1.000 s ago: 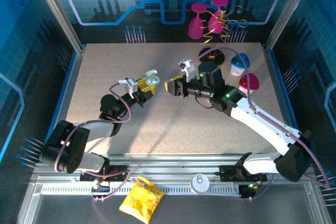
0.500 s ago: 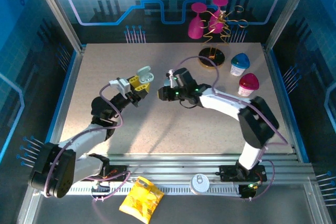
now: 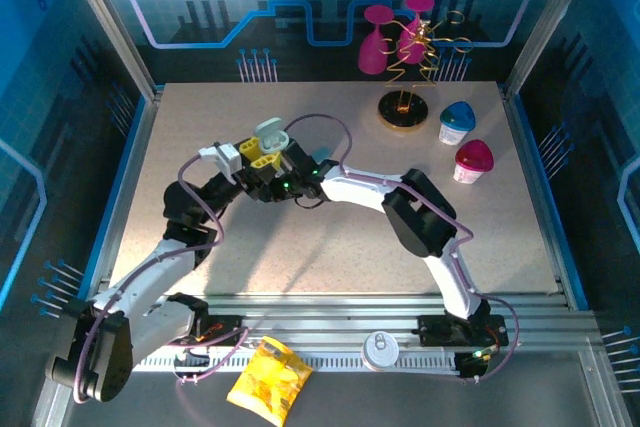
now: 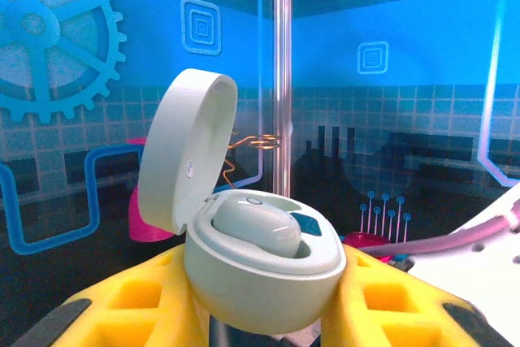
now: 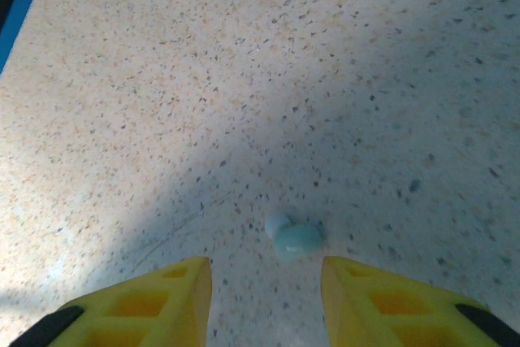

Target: Insert wireless bluetooth earbuds into charging case

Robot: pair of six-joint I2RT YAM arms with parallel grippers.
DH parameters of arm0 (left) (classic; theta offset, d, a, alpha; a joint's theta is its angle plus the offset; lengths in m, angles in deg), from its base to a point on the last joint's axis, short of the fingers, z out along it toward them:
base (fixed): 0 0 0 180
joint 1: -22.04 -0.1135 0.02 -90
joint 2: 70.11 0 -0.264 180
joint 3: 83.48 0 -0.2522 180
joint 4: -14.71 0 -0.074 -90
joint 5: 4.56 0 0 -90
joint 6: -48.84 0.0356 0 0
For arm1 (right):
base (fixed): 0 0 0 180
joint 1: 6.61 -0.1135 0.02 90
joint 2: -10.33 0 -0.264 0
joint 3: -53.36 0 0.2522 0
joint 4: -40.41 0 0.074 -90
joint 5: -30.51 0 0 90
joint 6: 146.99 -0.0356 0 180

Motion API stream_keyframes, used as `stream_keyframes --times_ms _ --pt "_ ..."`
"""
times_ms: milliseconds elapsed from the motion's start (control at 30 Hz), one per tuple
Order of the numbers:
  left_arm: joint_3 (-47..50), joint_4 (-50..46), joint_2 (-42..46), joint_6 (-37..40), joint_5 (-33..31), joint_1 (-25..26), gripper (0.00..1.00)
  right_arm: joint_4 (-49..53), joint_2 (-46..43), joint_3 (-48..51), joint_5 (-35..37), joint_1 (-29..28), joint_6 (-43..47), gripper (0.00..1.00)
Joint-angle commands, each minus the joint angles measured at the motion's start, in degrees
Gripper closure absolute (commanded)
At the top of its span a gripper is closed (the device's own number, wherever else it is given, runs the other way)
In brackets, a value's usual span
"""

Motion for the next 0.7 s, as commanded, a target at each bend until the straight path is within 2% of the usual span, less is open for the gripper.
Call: stream_keyframes --times_ms 0,667 --pt "-1.45 -1.46 0.93 1.66 -1.01 -0.51 0.67 5.72 3.36 -4.86 2.32 -0.95 0.27 0.64" --pt "-0.31 -3.06 2.22 3.70 -2.76 -0.53 0.67 13.32 12.25 -14.12 -0.53 -1.67 -3.71 0.69"
